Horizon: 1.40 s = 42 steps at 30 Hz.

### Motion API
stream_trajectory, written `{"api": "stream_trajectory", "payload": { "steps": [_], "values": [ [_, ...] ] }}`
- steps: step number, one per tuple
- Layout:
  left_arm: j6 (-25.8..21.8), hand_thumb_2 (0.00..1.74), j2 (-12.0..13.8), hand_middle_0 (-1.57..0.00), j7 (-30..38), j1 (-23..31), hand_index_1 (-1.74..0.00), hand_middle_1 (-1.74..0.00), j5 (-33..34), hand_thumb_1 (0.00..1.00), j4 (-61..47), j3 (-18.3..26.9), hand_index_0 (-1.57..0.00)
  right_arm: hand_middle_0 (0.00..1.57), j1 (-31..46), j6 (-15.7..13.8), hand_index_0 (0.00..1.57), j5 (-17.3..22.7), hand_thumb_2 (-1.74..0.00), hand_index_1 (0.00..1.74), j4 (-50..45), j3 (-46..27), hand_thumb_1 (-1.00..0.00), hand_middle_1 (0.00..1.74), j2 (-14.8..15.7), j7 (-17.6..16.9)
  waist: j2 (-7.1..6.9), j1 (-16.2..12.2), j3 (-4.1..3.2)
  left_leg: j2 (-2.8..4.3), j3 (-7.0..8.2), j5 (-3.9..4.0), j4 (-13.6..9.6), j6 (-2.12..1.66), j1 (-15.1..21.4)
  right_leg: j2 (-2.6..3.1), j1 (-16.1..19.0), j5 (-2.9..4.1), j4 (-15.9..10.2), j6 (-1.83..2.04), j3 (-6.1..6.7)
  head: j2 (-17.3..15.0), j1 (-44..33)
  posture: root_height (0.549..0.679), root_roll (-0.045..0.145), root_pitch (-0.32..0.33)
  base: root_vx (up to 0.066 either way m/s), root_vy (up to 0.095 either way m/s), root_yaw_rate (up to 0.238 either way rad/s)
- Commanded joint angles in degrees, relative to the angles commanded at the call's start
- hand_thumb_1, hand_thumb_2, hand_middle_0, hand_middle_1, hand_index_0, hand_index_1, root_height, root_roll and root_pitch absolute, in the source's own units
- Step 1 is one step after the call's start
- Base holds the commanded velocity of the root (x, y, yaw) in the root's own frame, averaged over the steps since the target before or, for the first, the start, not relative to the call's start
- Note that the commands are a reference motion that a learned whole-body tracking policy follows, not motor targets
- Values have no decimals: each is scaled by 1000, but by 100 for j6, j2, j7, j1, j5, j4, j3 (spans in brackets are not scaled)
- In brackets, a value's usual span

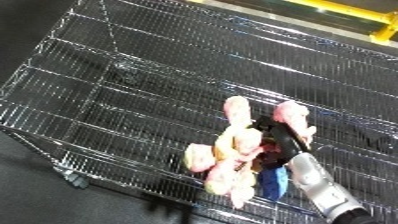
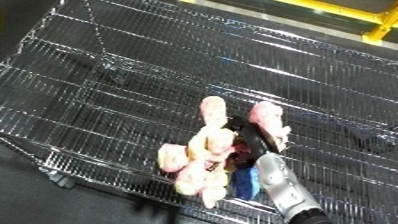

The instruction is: Pick up the object and place it into the box

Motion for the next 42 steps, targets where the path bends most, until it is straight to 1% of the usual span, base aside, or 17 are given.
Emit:
{"api": "stream_trajectory", "payload": {
  "steps": [5, 8, 10, 16, 21, 25, 30, 31, 32, 33, 35, 36, 37, 39, 42],
  "values": [
    [21, 1740, -55, -1570, -4, -27, -1740, -1740, 43, 1000, 75, 57, -1570, 1413, 540, -143, 1413, 63, -1566, 1566, -887, -446, -900, 1566, -214, -190, -44, -180, 0, 28, 63, 4, -117, -4, 208, 7, 174, -7, -109, 5, 13, 39, 23, 611, 29, -124, 1, -20, -77],
    [46, 1740, -108, -1570, -20, -39, -1740, -1740, 104, 1000, 123, 92, -1570, 1413, 1123, -301, 1413, 100, -1566, 1566, -1698, -986, -900, 1566, -375, -378, -65, -343, 0, 48, 107, -14, -140, 3, 336, 19, 246, -23, -105, 15, 48, -21, 47, 611, 34, -138, 12, -21, -97],
    [67, 1740, -153, -1570, -24, -39, -1740, -1740, 155, 1000, 149, 114, -1570, 1413, 1564, -386, 1413, 91, -1566, 1566, -2259, -1364, -900, 1566, -422, -473, -82, -444, 0, 61, 132, -35, -116, 12, 392, 26, 271, -29, -77, 17, 80, -41, 127, 611, 37, -147, 21, -15, -85],
    [121, 1740, -297, -1570, -36, -48, -1740, -1740, 217, 1000, 197, 197, -1570, 1413, 2739, -520, 1413, 91, -1566, 1566, -3667, -2497, -900, 1566, -384, -699, -93, -705, 0, 83, 201, -101, -40, 44, 547, 40, 385, -39, -31, 18, 146, -176, 645, 610, 44, -175, 22, -23, -69],
    [174, 1740, -396, -1570, -45, -96, -1740, -1740, 242, 1000, 215, 212, -1570, 1413, 3502, -663, 1413, 26, -1566, 1566, -4457, -3397, -900, 1566, -279, -905, -74, -941, 0, 105, 295, -134, -103, 46, 759, 33, 576, -60, -125, 21, 163, -218, 921, 613, 50, -195, 17, -18, -75],
    [201, 1740, -416, -1570, -56, -126, -1740, -1740, 260, 1000, 200, 202, -1570, 1413, 3817, -698, 1413, -21, -1566, 1566, -4732, -3758, -900, 1566, -213, -983, -67, -1025, 0, 113, 330, -149, -116, 44, 842, 35, 648, -72, -160, 22, 178, -227, 982, 613, 52, -203, 6, -7, -42],
    [202, 1740, -416, -1570, -57, -134, -1740, -1740, 266, 1000, 197, 193, -1570, 1413, 3905, -700, 1413, -27, -1566, 1566, -4800, -3850, -900, 1566, -190, -1003, -65, -1039, 0, 115, 338, -153, -118, 43, 861, 37, 665, -72, -169, 23, 184, -227, 982, 614, 53, -205, 1, -1, -10],
    [205, 1740, -424, -1570, -58, -136, -1740, -1740, 272, 1000, 195, 206, -1570, 1413, 3959, -718, 1413, -31, -1566, 1566, -4840, -3913, -900, 1566, -177, -1024, -70, -1071, 0, 120, 352, -160, -118, 43, 881, 42, 679, -72, -175, 22, 194, -245, 1143, 614, 54, -207, 10, -5, -82],
    [209, 1740, -436, -1570, -61, -141, -1740, -1740, 279, 1000, 192, 224, -1570, 1413, 4043, -744, 1413, -36, -1566, 1566, -4900, -4014, -900, 1566, -158, -1052, -75, -1121, 0, 124, 366, -170, -116, 43, 908, 46, 699, -74, -183, 20, 203, -268, 1214, 614, 55, -209, 14, -5, -91],
    [221, 1740, -451, -1570, -70, -150, -1740, -1740, 295, 1000, 191, 246, -1570, 1413, 4198, -787, 1413, -37, -1566, 1566, -4990, -4199, -900, 1566, -126, -1104, -86, -1208, 0, 136, 392, -188, -112, 39, 955, 54, 735, -78, -196, 19, 220, -340, 1516, 615, 56, -213, 25, 0, -169],
    [254, 1740, -487, -1570, -84, -177, -1740, -1740, 339, 1000, 192, 288, -1570, 1413, 4670, -894, 1413, -14, -1566, 1566, -5136, -4750, -900, 1566, -25, -1245, -125, -1445, 0, 173, 465, -244, -89, 31, 1087, 80, 845, -92, -237, 13, 263, -646, 2088, 616, 60, -225, 32, 8, -245],
    [274, 1740, -505, -1570, -90, -187, -1740, -1740, 363, 1000, 207, 307, -1570, 1413, 4942, -919, 1413, -18, -1566, 1566, -5152, -5042, -900, 1566, 24, -1297, -148, -1557, 0, 193, 493, -271, -72, 26, 1147, 90, 895, -101, -254, 9, 278, -729, 2183, 617, 61, -230, 28, 10, -229],
    [294, 1740, -518, -1570, -95, -195, -1740, -1740, 386, 1000, 222, 318, -1570, 1413, 5187, -937, 1413, -21, -1566, 1566, -5149, -5300, -900, 1566, 66, -1341, -170, -1649, 0, 213, 520, -296, -56, 21, 1201, 101, 939, -109, -268, 6, 294, -729, 2183, 618, 62, -235, 24, 10, -217],
    [306, 1740, -543, -1570, -95, -190, -1740, -1740, 411, 1000, 261, 355, -1570, 1413, 5594, -938, 1413, -30, -1566, 1566, -5036, -5718, -900, 1566, 128, -1402, -216, -1786, -1, 244, 562, -332, -35, 14, 1273, 117, 984, -115, -284, -2, 317, -741, 2419, 618, 65, -240, 6, -4, -198],
    [284, 1740, -569, -1570, -86, -170, -1740, -1740, 402, 1000, 307, 395, -1570, 1413, 5942, -998, 1413, 77, -1566, 1566, -4843, -6166, -900, 1566, 221, -1535, -260, -1960, -9, 284, 627, -370, -21, 2, 1345, 137, 997, -92, -303, -9, 364, -770, 2637, 620, 70, -242, 7, 5, -206]
  ]
}}
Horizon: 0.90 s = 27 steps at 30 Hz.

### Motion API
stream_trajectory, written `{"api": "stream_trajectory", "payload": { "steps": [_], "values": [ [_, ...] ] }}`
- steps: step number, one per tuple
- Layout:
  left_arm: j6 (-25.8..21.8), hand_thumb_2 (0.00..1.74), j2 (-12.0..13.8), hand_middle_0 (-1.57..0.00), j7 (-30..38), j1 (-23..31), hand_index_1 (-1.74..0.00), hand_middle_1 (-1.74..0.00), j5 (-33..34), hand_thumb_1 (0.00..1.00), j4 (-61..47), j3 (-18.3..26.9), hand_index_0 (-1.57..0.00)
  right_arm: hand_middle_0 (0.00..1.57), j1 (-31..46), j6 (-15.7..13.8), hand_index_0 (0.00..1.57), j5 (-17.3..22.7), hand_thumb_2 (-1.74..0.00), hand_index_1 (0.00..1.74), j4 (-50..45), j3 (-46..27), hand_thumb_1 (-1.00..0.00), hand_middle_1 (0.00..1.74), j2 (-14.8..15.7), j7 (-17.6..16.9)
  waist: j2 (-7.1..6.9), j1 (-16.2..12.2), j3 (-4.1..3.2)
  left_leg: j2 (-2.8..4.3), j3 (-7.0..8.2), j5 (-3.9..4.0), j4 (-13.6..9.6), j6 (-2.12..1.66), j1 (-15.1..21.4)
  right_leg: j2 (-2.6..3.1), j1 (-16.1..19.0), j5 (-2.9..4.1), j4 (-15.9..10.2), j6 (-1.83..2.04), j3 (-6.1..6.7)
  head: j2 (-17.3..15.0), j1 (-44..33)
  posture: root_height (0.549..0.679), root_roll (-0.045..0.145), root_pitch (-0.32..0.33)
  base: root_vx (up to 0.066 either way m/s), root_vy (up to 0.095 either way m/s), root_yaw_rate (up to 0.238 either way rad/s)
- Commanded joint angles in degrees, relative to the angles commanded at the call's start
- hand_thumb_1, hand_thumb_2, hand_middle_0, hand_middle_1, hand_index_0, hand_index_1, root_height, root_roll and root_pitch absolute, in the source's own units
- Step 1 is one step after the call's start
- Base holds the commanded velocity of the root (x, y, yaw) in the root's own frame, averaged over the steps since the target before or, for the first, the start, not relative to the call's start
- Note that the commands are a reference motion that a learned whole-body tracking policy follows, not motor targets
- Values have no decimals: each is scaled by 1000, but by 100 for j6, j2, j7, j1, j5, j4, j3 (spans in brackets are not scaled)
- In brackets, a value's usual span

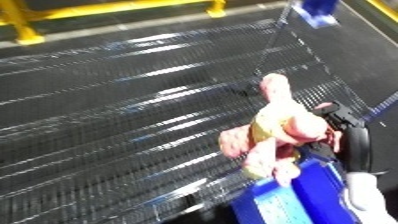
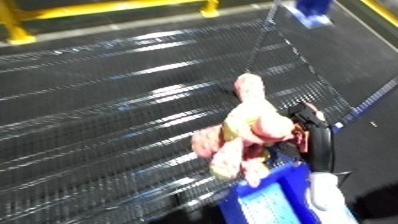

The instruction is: Pick up the object and place it into the box

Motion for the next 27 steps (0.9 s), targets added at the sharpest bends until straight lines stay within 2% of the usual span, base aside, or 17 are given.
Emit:
{"api": "stream_trajectory", "payload": {
  "steps": [6, 11, 16, 19, 21, 23, 27],
  "values": [
    [-50, 1740, -23, -1570, 35, -12, -1740, -1740, -67, 1000, 106, -49, -1570, 1413, 269, -194, 1413, 337, -1566, 1566, 330, -532, -900, 1566, 166, -214, 4, -283, -37, 45, 106, -64, 72, -15, 56, 40, -8, 55, -37, -29, 105, -47, 456, 622, 79, -241, 5, 17, -159],
    [-116, 1740, 9, -1570, 66, -94, -1740, -1740, -122, 1000, 235, -158, -1570, 1413, 263, -351, 1413, 597, -1566, 1566, 626, -772, -900, 1566, 144, -384, 31, -470, -85, 60, 175, -103, 105, -25, 78, 64, -22, 101, -75, -44, 170, -78, 817, 624, 85, -237, 1, 17, -106],
    [-165, 1740, 49, -1570, 67, -150, -1740, -1740, -146, 1000, 330, -262, -1570, 1413, 215, -494, 1413, 902, -1566, 1566, 1001, -896, -900, 1566, 192, -509, 75, -632, -121, 66, 250, -117, 106, -39, 99, 87, -17, 128, -129, -62, 218, 5, 979, 626, 90, -232, 6, 15, -87],
    [-208, 1740, 91, -1570, 56, -178, -1740, -1740, -164, 1000, 360, -304, -1570, 1413, 155, -571, 1413, 1268, -1566, 1566, 1418, -934, -900, 1566, 241, -516, 105, -677, -143, 71, 280, -111, 78, -53, 109, 89, -8, 143, -174, -63, 226, 50, 1041, 628, 91, -228, -2, 6, -45],
    [-242, 1740, 123, -1570, 47, -203, -1740, -1740, -179, 1000, 391, -337, -1570, 1256, 72, -634, 1256, 1639, -1392, 1392, 1838, -956, -800, 1392, 256, -490, 122, -689, -158, 72, 292, -104, 57, -63, 113, 90, -3, 153, -203, -63, 225, 50, 1091, 629, 92, -225, -6, 4, -32],
    [-273, 1740, 158, -1570, 37, -222, -1740, -1740, -193, 1000, 423, -376, -1570, 1099, -65, -726, 1099, 2248, -1218, 1218, 2484, -1016, -700, 1218, 207, -397, 138, -671, -175, 71, 300, -92, 34, -77, 116, 92, 11, 169, -244, -64, 219, 39, 1218, 630, 93, -222, -7, -1, -10],
    [-297, 1740, 219, -1570, -4, -221, -1740, -1740, -179, 1000, 446, -427, -1570, 785, -270, -738, 785, 3329, -870, 870, 3845, -1199, -500, 870, -83, -126, 167, -601, -204, 68, 301, -63, 1, -110, 112, 92, 44, 202, -323, -61, 193, 4, 1377, 633, 93, -218, -7, -14, 10]
  ]
}}
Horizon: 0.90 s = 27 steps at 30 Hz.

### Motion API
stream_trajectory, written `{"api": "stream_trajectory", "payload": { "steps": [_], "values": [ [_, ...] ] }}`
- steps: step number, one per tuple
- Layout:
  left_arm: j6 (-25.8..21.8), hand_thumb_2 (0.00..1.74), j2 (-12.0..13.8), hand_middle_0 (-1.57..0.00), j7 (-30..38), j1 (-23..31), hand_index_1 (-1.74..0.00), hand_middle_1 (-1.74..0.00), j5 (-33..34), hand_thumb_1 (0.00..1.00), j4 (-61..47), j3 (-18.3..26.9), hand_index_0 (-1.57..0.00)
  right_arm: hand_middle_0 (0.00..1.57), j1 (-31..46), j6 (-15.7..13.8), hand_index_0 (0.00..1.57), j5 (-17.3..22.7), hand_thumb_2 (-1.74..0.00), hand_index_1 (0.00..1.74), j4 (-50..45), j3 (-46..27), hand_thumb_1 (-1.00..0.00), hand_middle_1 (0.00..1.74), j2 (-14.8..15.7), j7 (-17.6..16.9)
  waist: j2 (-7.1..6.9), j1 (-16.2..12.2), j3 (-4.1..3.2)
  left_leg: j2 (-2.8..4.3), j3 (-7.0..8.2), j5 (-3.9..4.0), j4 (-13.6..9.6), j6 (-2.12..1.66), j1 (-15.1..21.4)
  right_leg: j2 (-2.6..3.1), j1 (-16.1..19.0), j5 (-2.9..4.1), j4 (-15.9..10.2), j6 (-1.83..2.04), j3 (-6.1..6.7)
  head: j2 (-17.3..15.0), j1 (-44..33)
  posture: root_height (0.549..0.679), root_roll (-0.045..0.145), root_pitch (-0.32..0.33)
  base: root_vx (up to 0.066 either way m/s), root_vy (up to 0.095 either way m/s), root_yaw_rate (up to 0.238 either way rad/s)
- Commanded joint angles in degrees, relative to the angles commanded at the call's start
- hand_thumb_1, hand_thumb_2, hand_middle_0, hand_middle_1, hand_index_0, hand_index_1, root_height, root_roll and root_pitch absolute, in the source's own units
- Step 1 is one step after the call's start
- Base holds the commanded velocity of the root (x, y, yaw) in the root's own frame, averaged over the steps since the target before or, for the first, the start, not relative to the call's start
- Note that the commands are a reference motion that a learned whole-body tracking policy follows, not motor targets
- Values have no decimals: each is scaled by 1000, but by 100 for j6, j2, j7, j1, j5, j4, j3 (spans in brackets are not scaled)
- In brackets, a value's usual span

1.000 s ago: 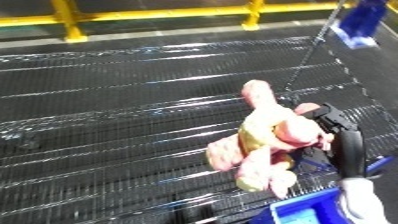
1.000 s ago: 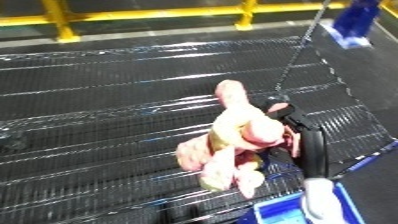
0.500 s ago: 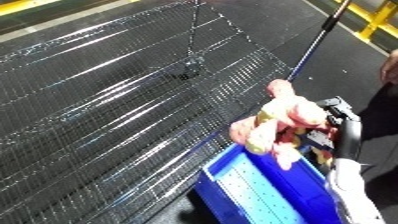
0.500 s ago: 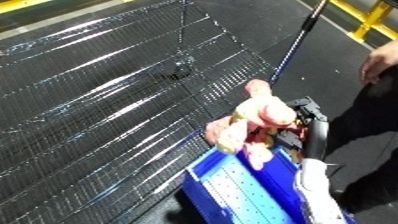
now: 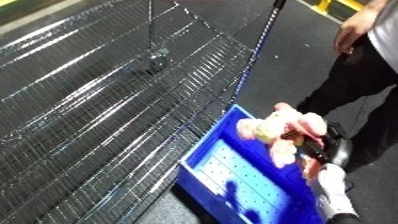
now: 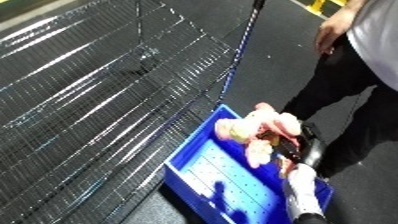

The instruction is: Pick up the object and place it into the box

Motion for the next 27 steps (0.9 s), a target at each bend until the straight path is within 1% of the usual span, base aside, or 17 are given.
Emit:
{"api": "stream_trajectory", "payload": {
  "steps": [2, 4, 7, 10, 15, 19, 23, 27],
  "values": [
    [0, 1740, 36, -1570, -17, -4, -1740, -1740, 29, 1000, -24, -9, -1570, 628, -48, 106, 628, 234, -696, 696, 497, -65, -400, 696, -146, 77, 13, 40, -9, -3, -11, 15, -5, -13, -10, -1, 7, 7, -18, 2, -19, -8, 41, 633, 92, -217, -11, -22, 36],
    [-1, 1740, 77, -1570, -22, -14, -1740, -1740, 58, 1000, -65, -16, -1570, 471, -97, 212, 471, 367, -522, 522, 972, -87, -300, 522, -315, 170, 24, 87, -16, -6, -23, 33, -17, -21, -18, -1, 12, 6, -31, 1, -40, -7, 49, 634, 92, -215, -13, -20, 44],
    [-3, 1740, 113, -1570, -1, -28, -1740, -1740, 88, 1000, -117, -10, -1570, 235, -127, 284, 235, 385, -261, 261, 1399, -43, -150, 261, -511, 319, 32, 129, -24, -13, -34, 59, -55, -22, -16, 3, 16, -7, -48, 0, -58, -53, 56, 634, 92, -212, -7, -12, 27],
    [4, 1740, 121, -1570, 16, -32, -1740, -1740, 107, 1000, -146, -1, -1570, 0, -91, 285, 0, 355, 0, 0, 1507, 3, 0, 0, -570, 414, 36, 140, -32, -18, -38, 80, -95, -17, -9, 8, 26, -21, -73, 2, -68, -128, 29, 635, 92, -208, 3, -7, 16],
    [12, 1740, 125, -1570, 11, -28, -1740, -1740, 147, 1000, -179, 11, -1570, 0, -15, 219, 0, 305, 0, 0, 1396, 62, 0, 0, -522, 471, 35, 147, -53, -21, -40, 115, -163, -17, 3, 7, 43, -38, -120, 9, -83, -241, -52, 635, 91, -206, 8, -1, 15],
    [3, 1740, 127, -1570, 0, -22, -1740, -1740, 188, 1000, -223, 26, -1570, 0, 17, 142, 0, 212, 0, 0, 1192, 118, 0, 0, -454, 428, 26, 168, -72, -29, -51, 140, -223, -15, 18, 7, 66, -45, -166, 16, -94, -316, -104, 636, 91, -204, 5, -1, 18],
    [12, 1740, 103, -1570, -12, 5, -1740, -1740, 207, 1000, -257, 48, -1570, 0, 22, 59, 0, 52, 0, 0, 807, 239, 0, 0, -320, 400, 12, 202, -70, -44, -63, 163, -258, -10, 32, 13, 91, -61, -174, 21, -106, -392, -248, 636, 90, -206, 4, -1, 31],
    [19, 1740, 57, -1570, -14, 26, -1740, -1740, 189, 1000, -259, 104, -1570, 0, -30, -100, 0, -154, 0, 0, 298, 452, 0, 0, -178, 442, -1, 238, -61, -54, -69, 180, -284, -2, 45, 9, 102, -77, -159, 25, -114, -455, -509, 636, 90, -209, 6, 1, 29]
  ]
}}
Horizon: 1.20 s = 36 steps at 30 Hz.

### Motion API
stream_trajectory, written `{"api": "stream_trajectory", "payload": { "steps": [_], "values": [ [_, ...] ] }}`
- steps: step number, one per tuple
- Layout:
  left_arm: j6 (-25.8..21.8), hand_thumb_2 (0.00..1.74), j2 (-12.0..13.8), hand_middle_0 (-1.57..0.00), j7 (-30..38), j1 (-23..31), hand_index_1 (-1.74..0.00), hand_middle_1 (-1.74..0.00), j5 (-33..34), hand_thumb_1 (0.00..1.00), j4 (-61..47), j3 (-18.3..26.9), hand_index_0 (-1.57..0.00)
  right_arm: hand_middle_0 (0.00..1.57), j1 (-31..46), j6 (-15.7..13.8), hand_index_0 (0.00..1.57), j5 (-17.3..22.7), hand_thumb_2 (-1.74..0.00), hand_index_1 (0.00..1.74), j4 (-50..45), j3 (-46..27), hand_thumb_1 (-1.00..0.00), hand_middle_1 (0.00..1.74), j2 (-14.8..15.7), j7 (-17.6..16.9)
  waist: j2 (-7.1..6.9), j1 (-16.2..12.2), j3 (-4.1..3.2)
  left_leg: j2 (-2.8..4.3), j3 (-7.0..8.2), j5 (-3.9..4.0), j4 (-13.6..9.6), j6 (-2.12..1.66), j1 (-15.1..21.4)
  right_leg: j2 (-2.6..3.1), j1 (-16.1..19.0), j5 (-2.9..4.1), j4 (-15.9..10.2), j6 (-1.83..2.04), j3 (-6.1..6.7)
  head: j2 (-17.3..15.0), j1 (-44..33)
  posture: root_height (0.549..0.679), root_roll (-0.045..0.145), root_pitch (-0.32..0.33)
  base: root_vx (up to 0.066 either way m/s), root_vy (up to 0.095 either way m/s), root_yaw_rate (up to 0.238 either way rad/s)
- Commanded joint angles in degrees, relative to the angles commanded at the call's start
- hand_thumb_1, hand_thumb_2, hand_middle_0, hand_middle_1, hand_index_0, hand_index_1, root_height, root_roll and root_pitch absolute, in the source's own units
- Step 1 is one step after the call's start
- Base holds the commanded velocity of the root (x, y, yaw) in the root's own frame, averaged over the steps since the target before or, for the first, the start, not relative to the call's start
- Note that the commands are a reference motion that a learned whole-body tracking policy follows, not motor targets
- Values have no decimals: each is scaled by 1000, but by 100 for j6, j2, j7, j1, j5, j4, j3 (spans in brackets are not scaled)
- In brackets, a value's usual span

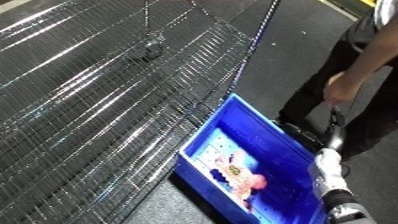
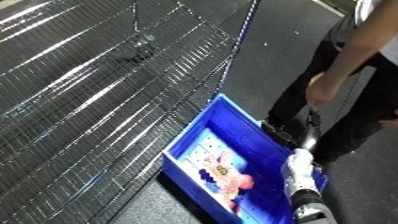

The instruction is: Pick up the object and place it into the box

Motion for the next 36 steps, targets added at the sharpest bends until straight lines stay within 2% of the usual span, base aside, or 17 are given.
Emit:
{"api": "stream_trajectory", "payload": {
  "steps": [6, 11, 16, 25, 29, 31, 36],
  "values": [
    [12, 1740, -104, -1570, 17, 47, -1740, -1740, -37, 1000, 24, 161, -1570, 0, -50, -99, 0, -643, 0, 0, -1490, 479, 0, 0, 413, -48, -41, 36, 43, -27, -12, 7, -6, 18, 7, 1, -14, -35, 71, 11, -7, -38, -579, 634, 90, -213, 2, 2, 20],
    [81, 1740, -206, -1570, 21, 147, -1740, -1740, -7, 1000, 45, 277, -1570, 0, 5, 60, 0, -1126, 0, 0, -2685, 805, 0, 0, 774, -73, -68, 162, 71, -42, -35, 10, -2, 34, 9, 4, -8, -55, 139, 20, -35, 37, -921, 633, 87, -217, -5, -6, 67],
    [150, 1740, -266, -1570, -1, 307, -1740, -1740, -43, 1000, -13, 373, -1570, 0, -34, 247, 0, -1490, 0, 0, -3406, 1165, 0, 0, 887, 37, -106, 346, 107, -50, -73, 20, 27, 38, -26, -1, -28, -58, 200, 22, -57, 74, -1320, 631, 82, -221, -9, -13, 83],
    [272, 1740, -281, -1570, -10, 456, -1740, -1740, -48, 1000, -147, 455, -1570, 0, -275, 463, 0, -1828, 0, 0, -4138, 1785, 0, 0, 998, 311, -192, 685, 166, -46, -189, 53, 87, 48, -146, 8, -55, -86, 324, 30, -124, 33, -1990, 627, 69, -228, -10, -12, 120],
    [313, 1740, -265, -1570, -31, 499, -1740, -1740, -38, 1000, -181, 463, -1570, 0, -371, 538, 0, -1953, 0, 0, -4249, 1956, 0, 0, 1026, 333, -216, 805, 187, -51, -253, 81, 87, 49, -203, 14, -68, -99, 358, 32, -152, -20, -2558, 626, 64, -230, -6, -2, 118],
    [332, 1740, -253, -1570, -38, 495, -1740, -1740, -19, 1000, -174, 477, -1570, 0, -453, 577, 0, -2025, 0, 0, -4269, 2080, 0, 0, 1041, 338, -226, 873, 192, -59, -291, 104, 67, 48, -222, 17, -75, -109, 377, 37, -171, -278, -3241, 625, 62, -231, -14, -4, 133],
    [364, 1740, -265, -1570, -34, 421, -1740, -1740, 40, 1000, -117, 515, -1570, 0, -661, 708, 0, -2206, 0, 0, -4284, 2479, 0, 0, 1080, 428, -255, 1024, 211, -93, -373, 150, 35, 55, -251, 17, -88, -141, 432, 39, -200, -342, -4246, 623, 60, -234, -6, -3, 105]
  ]
}}
